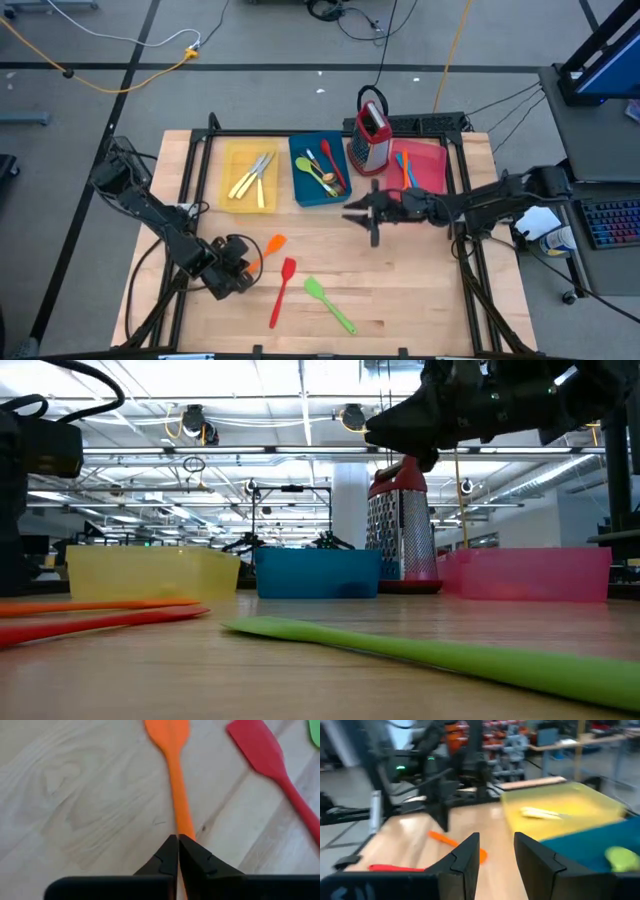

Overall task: Pick & Place Kitchen Items
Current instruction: Put the orange spatula into the pink bin

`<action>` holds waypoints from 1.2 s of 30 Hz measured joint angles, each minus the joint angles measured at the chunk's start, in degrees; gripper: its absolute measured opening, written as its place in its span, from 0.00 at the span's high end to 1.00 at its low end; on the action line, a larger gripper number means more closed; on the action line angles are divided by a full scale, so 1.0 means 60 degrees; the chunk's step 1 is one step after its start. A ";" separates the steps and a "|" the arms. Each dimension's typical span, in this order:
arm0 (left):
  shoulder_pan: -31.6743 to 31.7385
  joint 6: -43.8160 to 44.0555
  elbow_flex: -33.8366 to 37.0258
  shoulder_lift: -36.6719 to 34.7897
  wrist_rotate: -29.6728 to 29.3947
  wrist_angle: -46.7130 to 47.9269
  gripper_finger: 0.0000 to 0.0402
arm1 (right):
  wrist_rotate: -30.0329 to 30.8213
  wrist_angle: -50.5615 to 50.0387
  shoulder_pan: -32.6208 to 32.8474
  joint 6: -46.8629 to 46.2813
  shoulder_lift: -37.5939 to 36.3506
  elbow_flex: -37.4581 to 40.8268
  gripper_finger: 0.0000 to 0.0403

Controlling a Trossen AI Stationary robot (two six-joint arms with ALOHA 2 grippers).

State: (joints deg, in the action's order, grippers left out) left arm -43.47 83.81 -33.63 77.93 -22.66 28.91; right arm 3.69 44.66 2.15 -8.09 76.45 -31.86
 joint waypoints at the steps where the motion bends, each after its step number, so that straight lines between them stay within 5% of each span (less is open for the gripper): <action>1: -0.0003 -0.0166 0.0000 0.0000 0.0016 -0.0048 0.95 | -0.0217 0.0442 0.0029 0.0098 0.0280 -0.0003 0.72; 9: -0.0108 -0.0251 0.0000 0.0015 -0.0061 -0.0305 0.79 | -0.1147 0.2468 0.0117 0.0298 0.2614 -0.0883 0.72; 14: -0.0909 -0.0052 0.0000 0.0627 -0.1401 -0.0719 0.72 | -0.1142 0.2442 0.0161 0.0258 0.3452 -0.1387 0.72; 22: -0.1910 0.1077 -0.0033 0.2915 -0.2868 -0.1504 0.72 | -0.1135 0.2508 0.0161 -0.0051 0.3767 -0.1486 0.72; 29: -0.2923 0.3117 -0.0006 0.4630 -0.5174 -0.1975 0.72 | -0.1145 0.3234 0.0161 -0.0039 0.3767 -0.1489 0.72; 36: -0.3397 0.3553 -0.0076 0.5053 -0.5565 -0.1990 0.74 | -0.1156 0.3220 0.0161 0.0211 0.3767 -0.1486 0.72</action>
State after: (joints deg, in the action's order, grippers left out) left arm -63.85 105.13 -34.08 108.25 -56.05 16.97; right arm -3.25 63.98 3.11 -6.83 99.04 -40.77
